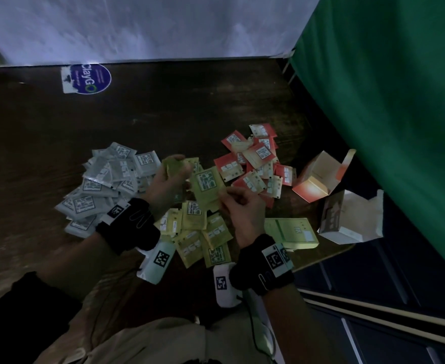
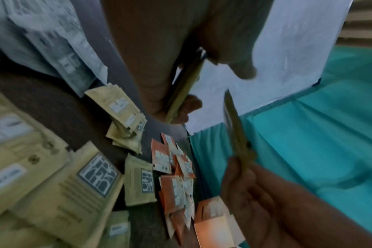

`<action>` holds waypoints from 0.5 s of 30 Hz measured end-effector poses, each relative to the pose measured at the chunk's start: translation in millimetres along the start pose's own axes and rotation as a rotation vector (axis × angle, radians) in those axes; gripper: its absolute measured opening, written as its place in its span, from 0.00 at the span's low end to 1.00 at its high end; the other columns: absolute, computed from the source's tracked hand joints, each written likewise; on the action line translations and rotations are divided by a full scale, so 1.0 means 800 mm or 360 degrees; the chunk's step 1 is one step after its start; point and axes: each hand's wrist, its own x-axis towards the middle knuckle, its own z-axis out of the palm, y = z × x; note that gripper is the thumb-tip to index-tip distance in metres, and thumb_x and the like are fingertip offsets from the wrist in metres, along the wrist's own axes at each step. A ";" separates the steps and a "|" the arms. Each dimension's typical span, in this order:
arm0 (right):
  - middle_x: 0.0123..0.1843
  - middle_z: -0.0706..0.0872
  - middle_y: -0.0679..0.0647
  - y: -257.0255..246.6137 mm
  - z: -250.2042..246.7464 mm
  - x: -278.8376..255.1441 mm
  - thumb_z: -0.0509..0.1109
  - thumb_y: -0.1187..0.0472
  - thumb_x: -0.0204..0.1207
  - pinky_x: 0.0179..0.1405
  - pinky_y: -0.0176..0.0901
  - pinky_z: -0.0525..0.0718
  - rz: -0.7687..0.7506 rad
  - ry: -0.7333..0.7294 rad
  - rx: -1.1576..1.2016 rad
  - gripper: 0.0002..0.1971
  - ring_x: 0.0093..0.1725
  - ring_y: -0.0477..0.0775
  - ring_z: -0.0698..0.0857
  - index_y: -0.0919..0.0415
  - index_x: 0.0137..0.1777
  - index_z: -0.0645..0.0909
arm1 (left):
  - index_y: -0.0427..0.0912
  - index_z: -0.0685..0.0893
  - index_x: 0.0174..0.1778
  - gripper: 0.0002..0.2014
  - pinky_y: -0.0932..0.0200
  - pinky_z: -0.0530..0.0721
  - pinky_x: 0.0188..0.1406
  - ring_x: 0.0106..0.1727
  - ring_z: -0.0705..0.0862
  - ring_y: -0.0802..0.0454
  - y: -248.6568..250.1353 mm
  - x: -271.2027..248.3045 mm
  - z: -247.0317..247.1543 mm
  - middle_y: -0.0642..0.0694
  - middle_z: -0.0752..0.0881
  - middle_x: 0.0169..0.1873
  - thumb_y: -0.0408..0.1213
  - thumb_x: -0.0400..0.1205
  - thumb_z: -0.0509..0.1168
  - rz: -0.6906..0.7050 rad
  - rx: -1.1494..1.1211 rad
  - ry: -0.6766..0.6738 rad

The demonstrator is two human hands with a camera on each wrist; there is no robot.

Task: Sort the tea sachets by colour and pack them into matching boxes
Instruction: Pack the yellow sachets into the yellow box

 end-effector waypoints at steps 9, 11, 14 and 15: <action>0.54 0.85 0.57 0.044 0.009 0.015 0.77 0.63 0.72 0.54 0.46 0.83 0.0027 -0.0273 -0.1028 0.14 0.51 0.52 0.83 0.64 0.57 0.82 | 0.54 0.69 0.70 0.26 0.53 0.87 0.37 0.46 0.86 0.45 -0.010 0.008 -0.026 0.46 0.84 0.49 0.22 0.81 0.59 0.0233 0.0568 0.0075; 0.61 0.78 0.57 0.069 0.006 0.013 0.79 0.56 0.68 0.57 0.50 0.81 0.0009 -0.0323 -0.1387 0.21 0.58 0.56 0.79 0.61 0.59 0.80 | 0.52 0.71 0.71 0.24 0.50 0.84 0.44 0.52 0.83 0.41 -0.021 0.010 -0.045 0.43 0.82 0.55 0.30 0.81 0.63 0.0253 0.1375 0.0057; 0.66 0.68 0.57 0.088 0.009 0.000 0.80 0.47 0.65 0.59 0.55 0.79 -0.0032 -0.0324 -0.1708 0.31 0.66 0.61 0.68 0.58 0.64 0.74 | 0.50 0.65 0.75 0.33 0.52 0.82 0.52 0.60 0.81 0.44 -0.048 0.010 -0.061 0.43 0.79 0.65 0.41 0.76 0.72 0.0048 0.2190 -0.0250; 0.66 0.67 0.58 0.091 0.010 -0.003 0.79 0.46 0.66 0.58 0.55 0.79 -0.0055 -0.0309 -0.1807 0.33 0.67 0.62 0.66 0.57 0.66 0.72 | 0.51 0.63 0.76 0.39 0.50 0.82 0.56 0.63 0.79 0.44 -0.057 0.010 -0.064 0.43 0.76 0.68 0.42 0.72 0.76 -0.0023 0.2346 -0.0364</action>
